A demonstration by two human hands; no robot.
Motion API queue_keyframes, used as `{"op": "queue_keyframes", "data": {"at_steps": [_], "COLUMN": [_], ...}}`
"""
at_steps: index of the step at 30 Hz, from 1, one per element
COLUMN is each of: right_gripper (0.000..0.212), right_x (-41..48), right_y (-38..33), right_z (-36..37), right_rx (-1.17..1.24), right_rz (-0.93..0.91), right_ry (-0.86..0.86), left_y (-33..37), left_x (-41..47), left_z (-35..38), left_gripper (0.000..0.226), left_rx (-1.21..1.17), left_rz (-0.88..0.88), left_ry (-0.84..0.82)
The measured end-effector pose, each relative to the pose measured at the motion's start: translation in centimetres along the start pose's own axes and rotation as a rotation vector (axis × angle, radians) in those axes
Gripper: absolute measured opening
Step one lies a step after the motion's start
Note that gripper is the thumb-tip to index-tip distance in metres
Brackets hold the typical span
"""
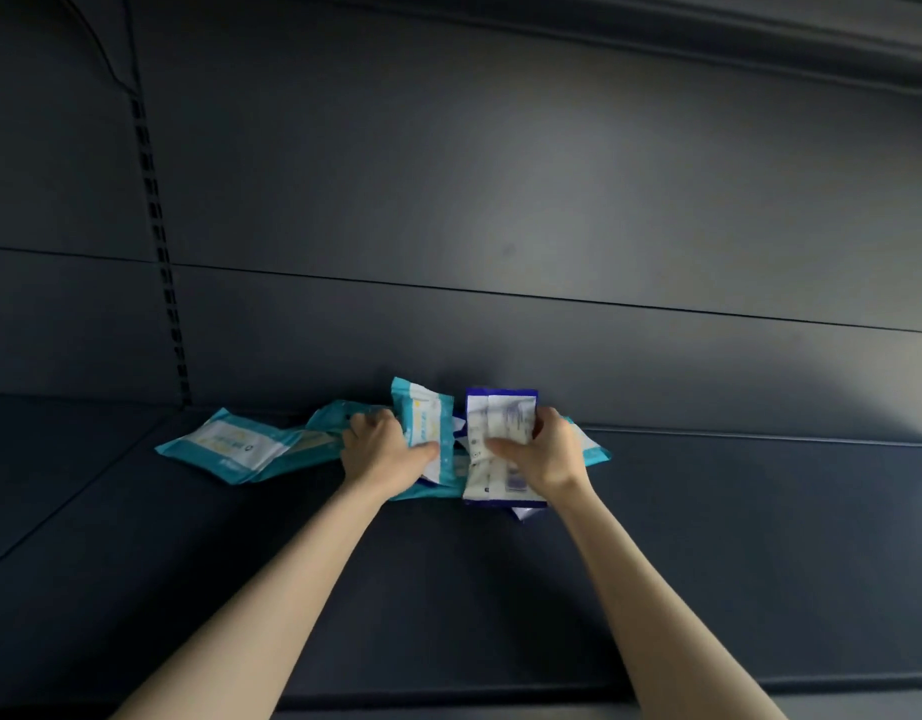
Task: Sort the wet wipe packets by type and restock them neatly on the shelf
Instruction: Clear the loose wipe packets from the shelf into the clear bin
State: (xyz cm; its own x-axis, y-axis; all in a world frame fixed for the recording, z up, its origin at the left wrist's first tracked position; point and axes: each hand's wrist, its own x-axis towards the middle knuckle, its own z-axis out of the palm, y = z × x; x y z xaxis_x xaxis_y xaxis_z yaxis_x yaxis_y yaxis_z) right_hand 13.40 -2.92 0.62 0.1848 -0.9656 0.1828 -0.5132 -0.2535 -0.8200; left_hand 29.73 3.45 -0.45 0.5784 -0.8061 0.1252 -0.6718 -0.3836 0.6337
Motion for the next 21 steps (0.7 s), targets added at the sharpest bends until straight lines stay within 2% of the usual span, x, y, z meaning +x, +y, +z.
{"op": "queue_keyframes", "data": {"at_steps": [6,7,10,11,13,15,18,20,21], "right_gripper": [0.053,0.056,0.070,0.074,0.073,0.063,0.052,0.058,0.068], "right_x": [1.2,1.4,1.7,1.8,1.9,2.0,1.7,2.0,2.2], "right_y": [0.2,0.6,1.2,1.2,0.9,1.1,1.2,1.4,1.4], "right_z": [0.2,0.3,0.2,0.2,0.0,0.1,-0.1,-0.2,-0.1], "right_rx": [-0.044,-0.054,-0.137,-0.182,-0.232,-0.209,-0.180,-0.158,-0.143], "right_rz": [0.107,0.129,0.190,0.206,0.205,0.168,0.103,0.101,0.102], "right_ry": [-0.070,-0.073,-0.103,-0.103,-0.090,-0.073,-0.077,-0.116,-0.142], "left_y": [-0.5,-0.7,-1.0,-1.1,-1.1,-1.0,-1.2,-1.2,-1.2], "left_x": [0.3,0.3,0.2,0.2,-0.1,-0.4,-0.9,-1.2,-1.3], "left_z": [-0.5,-0.6,-0.5,-0.5,-0.5,-0.6,-0.6,-0.6,-0.7], "left_gripper": [0.070,0.067,0.036,0.035,0.043,0.050,0.047,0.042,0.040], "left_rx": [-0.253,-0.306,-0.455,-0.476,-0.509,-0.530,-0.650,-0.699,-0.711], "left_rz": [-0.053,-0.071,-0.084,-0.088,-0.110,-0.105,-0.086,-0.078,-0.074], "left_ry": [-0.055,-0.077,-0.141,-0.155,-0.168,-0.167,-0.164,-0.154,-0.152]}}
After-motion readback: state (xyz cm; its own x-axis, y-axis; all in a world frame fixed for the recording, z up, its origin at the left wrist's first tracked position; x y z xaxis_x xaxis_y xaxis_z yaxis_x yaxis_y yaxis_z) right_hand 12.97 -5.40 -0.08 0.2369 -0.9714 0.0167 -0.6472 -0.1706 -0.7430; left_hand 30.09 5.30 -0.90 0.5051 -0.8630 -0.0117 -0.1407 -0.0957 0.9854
